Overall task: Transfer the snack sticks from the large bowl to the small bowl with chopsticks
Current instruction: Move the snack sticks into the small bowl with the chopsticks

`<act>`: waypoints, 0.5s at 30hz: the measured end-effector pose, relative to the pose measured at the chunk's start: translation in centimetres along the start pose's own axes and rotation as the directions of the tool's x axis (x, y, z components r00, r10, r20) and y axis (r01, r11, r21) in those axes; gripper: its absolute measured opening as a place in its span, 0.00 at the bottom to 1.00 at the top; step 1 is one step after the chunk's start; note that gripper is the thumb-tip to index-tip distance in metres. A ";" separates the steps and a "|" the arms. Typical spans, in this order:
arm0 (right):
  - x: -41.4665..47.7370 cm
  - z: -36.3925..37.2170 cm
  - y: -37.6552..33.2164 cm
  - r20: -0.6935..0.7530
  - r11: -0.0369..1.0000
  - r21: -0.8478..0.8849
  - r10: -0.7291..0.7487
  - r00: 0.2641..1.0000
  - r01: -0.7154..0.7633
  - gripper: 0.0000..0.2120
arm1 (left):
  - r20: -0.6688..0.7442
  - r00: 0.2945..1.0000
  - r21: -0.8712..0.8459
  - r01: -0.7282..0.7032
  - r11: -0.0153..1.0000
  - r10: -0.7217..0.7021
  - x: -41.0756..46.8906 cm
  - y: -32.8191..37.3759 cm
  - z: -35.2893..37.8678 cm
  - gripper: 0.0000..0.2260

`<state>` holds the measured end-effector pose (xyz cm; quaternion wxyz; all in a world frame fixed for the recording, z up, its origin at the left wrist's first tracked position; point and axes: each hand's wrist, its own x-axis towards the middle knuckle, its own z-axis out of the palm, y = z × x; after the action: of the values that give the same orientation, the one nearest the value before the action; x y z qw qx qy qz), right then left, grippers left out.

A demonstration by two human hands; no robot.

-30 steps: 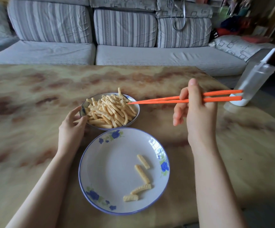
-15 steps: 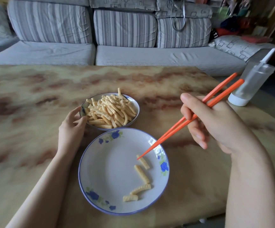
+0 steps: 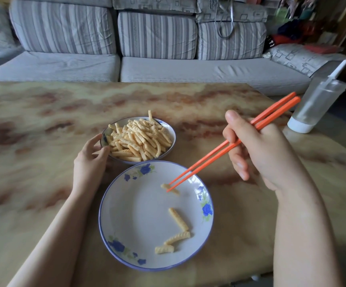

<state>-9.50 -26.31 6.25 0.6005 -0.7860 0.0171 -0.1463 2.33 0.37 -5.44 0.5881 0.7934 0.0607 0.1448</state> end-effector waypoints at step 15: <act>3.1 5.4 2.5 -0.472 0.904 0.383 0.014 0.882 0.191 0.19 | -0.010 1.000 0.009 0.004 1.000 -0.004 0.1 -0.1 0.0 0.18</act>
<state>-4.85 -22.55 3.29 0.7255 -0.5807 0.0915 -0.3579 2.45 0.42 -5.50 0.5846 0.7951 0.0658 0.1473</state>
